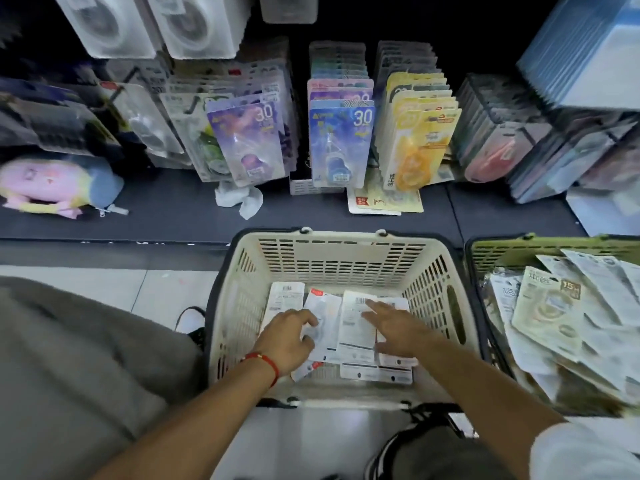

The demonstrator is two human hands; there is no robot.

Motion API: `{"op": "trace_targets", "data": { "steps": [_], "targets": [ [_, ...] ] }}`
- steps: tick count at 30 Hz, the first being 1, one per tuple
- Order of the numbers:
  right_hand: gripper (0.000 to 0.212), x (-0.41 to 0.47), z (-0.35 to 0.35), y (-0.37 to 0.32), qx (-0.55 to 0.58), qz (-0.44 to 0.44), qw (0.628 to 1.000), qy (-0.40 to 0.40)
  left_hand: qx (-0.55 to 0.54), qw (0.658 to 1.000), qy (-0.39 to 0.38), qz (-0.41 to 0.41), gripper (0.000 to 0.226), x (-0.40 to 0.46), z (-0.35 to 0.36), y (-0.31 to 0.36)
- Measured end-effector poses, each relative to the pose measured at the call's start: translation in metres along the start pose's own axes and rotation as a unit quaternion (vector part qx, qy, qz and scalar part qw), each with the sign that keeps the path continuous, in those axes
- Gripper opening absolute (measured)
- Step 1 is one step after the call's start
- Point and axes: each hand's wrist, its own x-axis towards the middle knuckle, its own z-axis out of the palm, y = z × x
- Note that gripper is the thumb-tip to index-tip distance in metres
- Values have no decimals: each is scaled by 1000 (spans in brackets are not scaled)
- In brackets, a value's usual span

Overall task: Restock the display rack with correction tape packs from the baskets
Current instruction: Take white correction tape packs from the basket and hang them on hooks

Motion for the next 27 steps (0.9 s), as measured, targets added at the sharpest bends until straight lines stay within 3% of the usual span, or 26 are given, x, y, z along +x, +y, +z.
{"op": "trace_targets", "data": {
  "steps": [7, 10, 13, 16, 18, 21, 24, 25, 26, 27],
  "targets": [
    [120, 24, 20, -22, 6, 63, 997, -35, -68, 997, 5, -37, 33, -14, 15, 8],
    [118, 32, 25, -27, -7, 52, 998, -27, -80, 995, 12, -53, 33, -19, 15, 4],
    [95, 25, 3, -18, 147, 29, 989, -21, -94, 993, 20, -67, 34, -16, 13, 5],
    [41, 8, -43, -1, 327, -1, 938, 113, -111, 992, 25, -63, 45, -7, 9, 9],
    [23, -5, -69, 11, 420, -18, 892, 168, -154, 986, 41, -55, 65, 0, 8, 12],
    [27, -17, -91, 17, 586, -67, 795, 143, -241, 969, 29, -34, 92, 8, 6, 20],
    [33, -18, -91, 8, 665, -75, 739, 79, -311, 949, 9, -46, 54, 14, 8, 22],
    [30, -15, -85, 4, 666, -49, 738, 91, -308, 950, 12, -57, 41, 14, 9, 22],
    [29, -12, -76, 2, 631, -7, 767, 117, -305, 950, 18, -71, 35, 13, 10, 20],
    [30, -9, -65, 3, 537, 42, 832, 137, -309, 946, 27, -88, 34, 11, 11, 16]
  ]
}}
